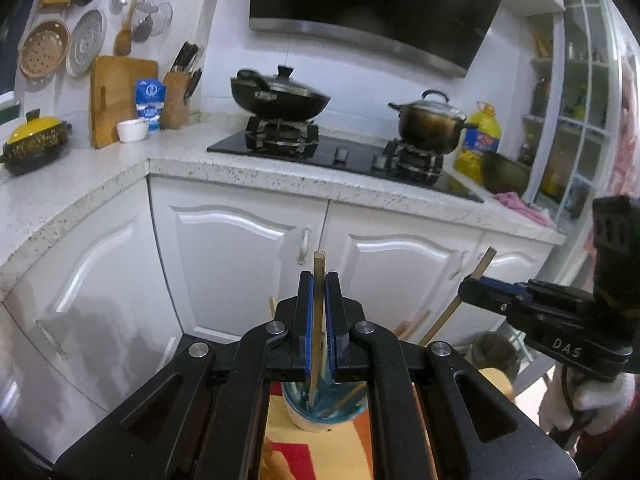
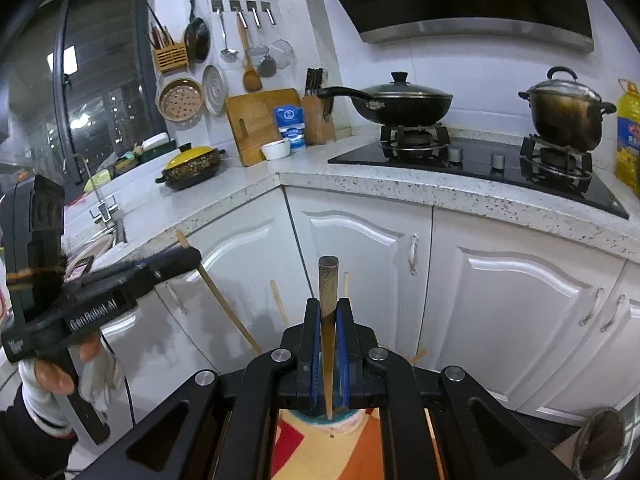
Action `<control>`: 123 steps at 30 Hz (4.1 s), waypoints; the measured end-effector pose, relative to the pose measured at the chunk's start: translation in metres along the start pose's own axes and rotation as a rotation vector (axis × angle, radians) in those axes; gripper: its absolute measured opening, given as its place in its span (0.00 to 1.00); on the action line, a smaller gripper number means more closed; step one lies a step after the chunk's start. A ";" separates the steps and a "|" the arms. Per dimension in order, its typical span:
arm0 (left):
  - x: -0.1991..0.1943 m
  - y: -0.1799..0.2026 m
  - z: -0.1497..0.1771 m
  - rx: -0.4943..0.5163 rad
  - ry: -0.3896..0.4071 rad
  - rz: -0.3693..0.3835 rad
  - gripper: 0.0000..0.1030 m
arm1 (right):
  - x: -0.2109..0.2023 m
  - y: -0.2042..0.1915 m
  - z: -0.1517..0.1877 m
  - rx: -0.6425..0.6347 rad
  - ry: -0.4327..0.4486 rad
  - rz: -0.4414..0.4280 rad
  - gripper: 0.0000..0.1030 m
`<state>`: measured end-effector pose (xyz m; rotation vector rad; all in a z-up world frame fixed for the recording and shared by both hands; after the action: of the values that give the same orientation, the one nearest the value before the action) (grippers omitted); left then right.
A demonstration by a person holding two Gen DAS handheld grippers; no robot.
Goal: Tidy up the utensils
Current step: 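Lift both chopsticks upright and carry them over the holder, then lower both chopsticks into the holder and open both tools, then move both open tools down toward the white plastic spoon and last chopstick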
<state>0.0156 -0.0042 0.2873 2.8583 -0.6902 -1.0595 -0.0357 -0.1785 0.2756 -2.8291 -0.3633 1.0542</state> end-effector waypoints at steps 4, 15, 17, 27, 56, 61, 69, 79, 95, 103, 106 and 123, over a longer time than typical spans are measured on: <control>0.024 -0.006 0.006 -0.008 -0.024 -0.036 0.04 | 0.022 0.004 -0.005 0.002 -0.022 -0.006 0.07; 0.076 -0.020 0.031 -0.072 -0.131 -0.022 0.04 | 0.067 0.018 0.019 0.034 -0.124 -0.031 0.07; 0.081 -0.019 0.035 -0.077 -0.144 -0.020 0.04 | 0.074 0.024 0.028 0.054 -0.145 -0.032 0.07; 0.092 -0.020 0.047 -0.094 -0.183 -0.020 0.04 | 0.091 0.047 0.054 0.141 -0.233 -0.014 0.09; 0.045 0.021 0.111 -0.036 -0.194 -0.086 0.42 | 0.044 0.035 0.125 0.144 -0.286 0.047 0.32; 0.045 0.033 0.128 -0.033 -0.216 -0.083 0.42 | 0.035 0.036 0.139 0.147 -0.294 0.075 0.33; 0.046 0.050 0.151 -0.022 -0.250 -0.085 0.42 | 0.023 0.038 0.160 0.154 -0.308 0.104 0.33; 0.046 0.066 0.172 0.014 -0.280 -0.072 0.42 | 0.013 0.050 0.192 0.184 -0.348 0.135 0.36; 0.065 0.071 0.206 0.048 -0.386 -0.007 0.42 | 0.032 0.070 0.242 0.229 -0.468 0.166 0.37; 0.082 0.080 0.234 0.062 -0.488 0.087 0.42 | 0.039 0.074 0.256 0.237 -0.506 0.168 0.37; 0.090 0.086 0.244 0.074 -0.530 0.125 0.42 | 0.040 0.076 0.259 0.243 -0.517 0.170 0.37; 0.135 0.129 0.289 0.184 -0.673 0.142 0.42 | 0.038 0.083 0.264 0.271 -0.535 0.169 0.37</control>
<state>-0.1249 -0.1367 0.0027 2.4968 -1.0383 -2.0447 -0.1659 -0.2457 0.0373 -2.3389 -0.0100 1.7446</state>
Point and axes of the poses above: each gripper's, at about its wrist camera, not at the fingertips, and x roughly the way its jaws point, y to its right, z to its underside, the point moved 3 cm from there along x, roughly the way its jaws point, and after that the axes turned 9 degrees about -y, right-handed, at the moved point
